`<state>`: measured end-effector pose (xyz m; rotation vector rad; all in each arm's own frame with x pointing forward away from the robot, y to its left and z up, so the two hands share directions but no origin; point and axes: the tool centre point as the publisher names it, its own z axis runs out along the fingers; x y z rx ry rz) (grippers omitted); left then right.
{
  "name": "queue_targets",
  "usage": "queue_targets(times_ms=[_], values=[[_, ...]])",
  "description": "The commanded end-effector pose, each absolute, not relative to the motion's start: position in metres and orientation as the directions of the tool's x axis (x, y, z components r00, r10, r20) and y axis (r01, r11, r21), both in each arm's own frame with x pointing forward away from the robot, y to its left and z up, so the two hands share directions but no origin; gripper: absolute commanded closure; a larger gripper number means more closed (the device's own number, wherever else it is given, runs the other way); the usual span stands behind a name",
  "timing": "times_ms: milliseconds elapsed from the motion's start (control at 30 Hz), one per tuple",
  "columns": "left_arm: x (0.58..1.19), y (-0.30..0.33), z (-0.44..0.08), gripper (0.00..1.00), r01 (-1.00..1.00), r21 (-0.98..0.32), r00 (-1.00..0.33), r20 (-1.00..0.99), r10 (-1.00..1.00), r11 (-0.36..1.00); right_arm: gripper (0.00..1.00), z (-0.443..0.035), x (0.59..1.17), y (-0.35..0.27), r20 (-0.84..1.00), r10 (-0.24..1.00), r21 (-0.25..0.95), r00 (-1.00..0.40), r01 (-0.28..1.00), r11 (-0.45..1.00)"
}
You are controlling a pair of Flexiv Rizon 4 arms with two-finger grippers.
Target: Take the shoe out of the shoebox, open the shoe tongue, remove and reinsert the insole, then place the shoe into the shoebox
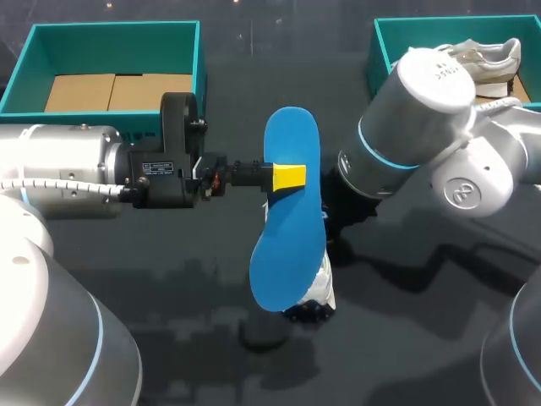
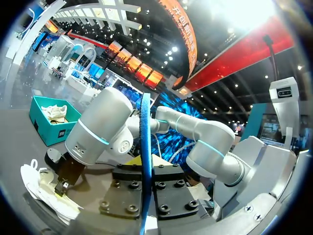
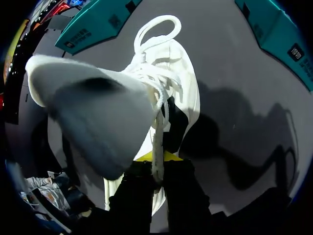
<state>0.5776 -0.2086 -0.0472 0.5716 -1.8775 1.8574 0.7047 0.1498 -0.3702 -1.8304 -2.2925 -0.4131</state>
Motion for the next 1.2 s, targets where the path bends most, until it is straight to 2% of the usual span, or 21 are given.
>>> queue_targets(times_ms=[33,133,167,233,267,300,500,767,1133,1200], values=[[0.576,-0.213,-0.047,1.0,-0.572,-0.82,-0.82,0.572,0.009,0.011,1.0,-0.374,0.705,0.149,0.317,0.922,0.102,-0.222,0.974,0.2],[0.576,-0.213,-0.047,1.0,-0.572,-0.82,-0.82,0.572,0.009,0.011,1.0,-0.374,0.705,0.149,0.318,0.924,0.095,-0.213,0.977,0.192],[0.576,-0.213,-0.047,1.0,-0.572,-0.82,-0.82,0.572,0.009,0.011,0.95,-0.374,0.706,0.149,0.319,0.924,0.093,-0.211,0.977,0.191],[0.576,-0.213,-0.047,1.0,-0.572,-0.82,-0.82,0.572,0.009,0.011,0.56,-0.374,0.706,0.149,0.322,0.924,0.09,-0.206,0.978,0.186],[0.576,-0.213,-0.047,1.0,-0.572,-0.82,-0.82,0.572,0.009,0.011,0.23,-0.374,0.706,0.149,0.323,0.925,0.089,-0.203,0.979,0.184],[0.576,-0.213,-0.047,1.0,-0.572,-0.82,-0.82,0.572,0.009,0.011,0.0,-0.373,0.706,0.149,0.325,0.925,0.089,-0.199,0.98,0.18],[0.576,-0.213,-0.047,1.0,-0.572,-0.82,-0.82,0.572,0.009,0.011,0.0,-0.354,0.705,0.143,0.342,0.922,0.083,-0.181,0.983,0.162],[0.576,-0.213,-0.047,1.0,-0.572,-0.82,-0.82,0.572,0.009,0.011,0.0,-0.313,0.709,0.128,0.467,0.858,0.113,-0.213,0.977,0.18],[0.576,-0.213,-0.047,1.0,-0.572,-0.82,-0.82,0.572,0.009,0.011,0.0,-0.313,0.709,0.128,0.467,0.858,0.113,-0.213,0.977,0.18],[0.576,-0.213,-0.047,1.0,-0.572,-0.82,-0.82,0.572,0.009,0.011,0.0,-0.305,0.712,0.127,0.543,0.812,0.117,-0.212,0.977,0.177]])
